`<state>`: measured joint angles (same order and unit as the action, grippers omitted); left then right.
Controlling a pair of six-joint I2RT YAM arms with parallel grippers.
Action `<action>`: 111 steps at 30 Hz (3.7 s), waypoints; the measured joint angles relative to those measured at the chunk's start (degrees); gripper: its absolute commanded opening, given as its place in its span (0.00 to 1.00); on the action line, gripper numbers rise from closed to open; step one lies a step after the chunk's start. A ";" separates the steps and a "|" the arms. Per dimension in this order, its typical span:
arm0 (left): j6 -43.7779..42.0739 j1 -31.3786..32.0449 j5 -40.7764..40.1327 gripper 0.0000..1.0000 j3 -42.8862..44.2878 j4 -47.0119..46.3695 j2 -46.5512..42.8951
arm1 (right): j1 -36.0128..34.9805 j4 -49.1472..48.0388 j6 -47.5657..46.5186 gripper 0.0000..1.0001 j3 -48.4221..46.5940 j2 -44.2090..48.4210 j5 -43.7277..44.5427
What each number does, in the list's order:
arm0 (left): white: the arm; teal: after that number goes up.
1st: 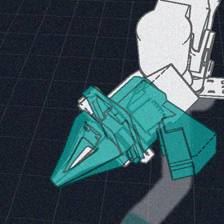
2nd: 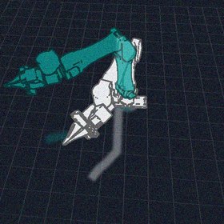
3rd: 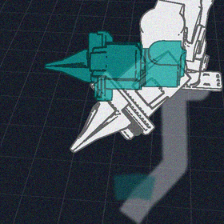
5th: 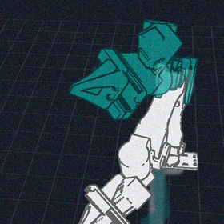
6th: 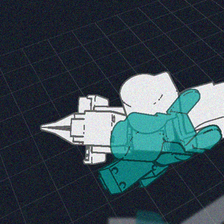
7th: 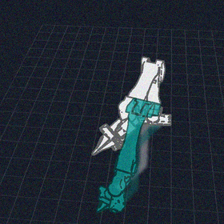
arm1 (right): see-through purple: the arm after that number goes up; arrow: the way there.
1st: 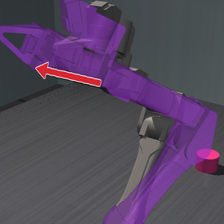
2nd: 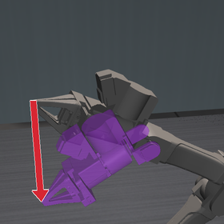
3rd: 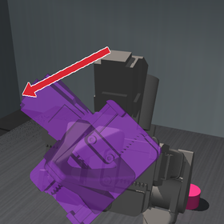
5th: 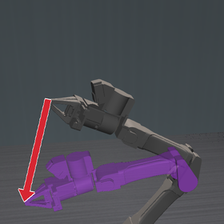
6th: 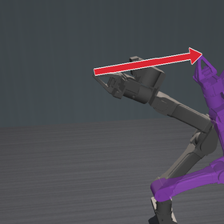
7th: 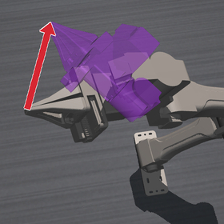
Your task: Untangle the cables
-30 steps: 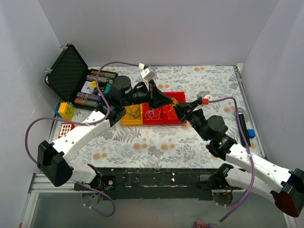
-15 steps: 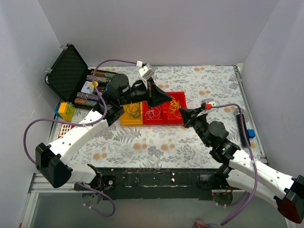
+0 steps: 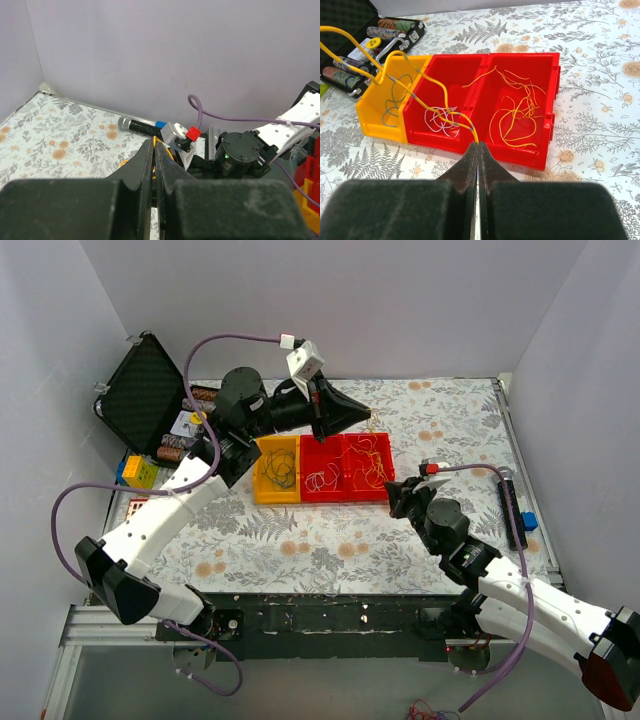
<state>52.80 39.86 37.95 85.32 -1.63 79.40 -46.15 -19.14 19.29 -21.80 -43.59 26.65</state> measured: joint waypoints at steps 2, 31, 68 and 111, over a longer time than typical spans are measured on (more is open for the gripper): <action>-1.01 0.00 -0.04 0.00 1.11 0.11 0.81 | 0.20 0.55 0.28 0.01 0.00 -0.11 0.28; -15.69 0.00 -7.30 0.00 -3.23 0.92 15.28 | 2.64 10.58 2.82 0.52 -2.14 10.84 4.98; -33.57 5.42 -28.85 0.47 2.71 1.79 43.34 | 2.97 13.73 1.51 0.52 -4.09 11.54 7.41; -23.02 -13.44 -13.35 0.98 -10.43 37.42 1.51 | -17.44 20.52 -3.50 0.75 -9.57 -21.46 -40.59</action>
<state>29.78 26.41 24.60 74.89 35.79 80.90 -63.59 1.39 15.79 -31.38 -65.06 -13.93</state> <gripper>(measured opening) 0.981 0.805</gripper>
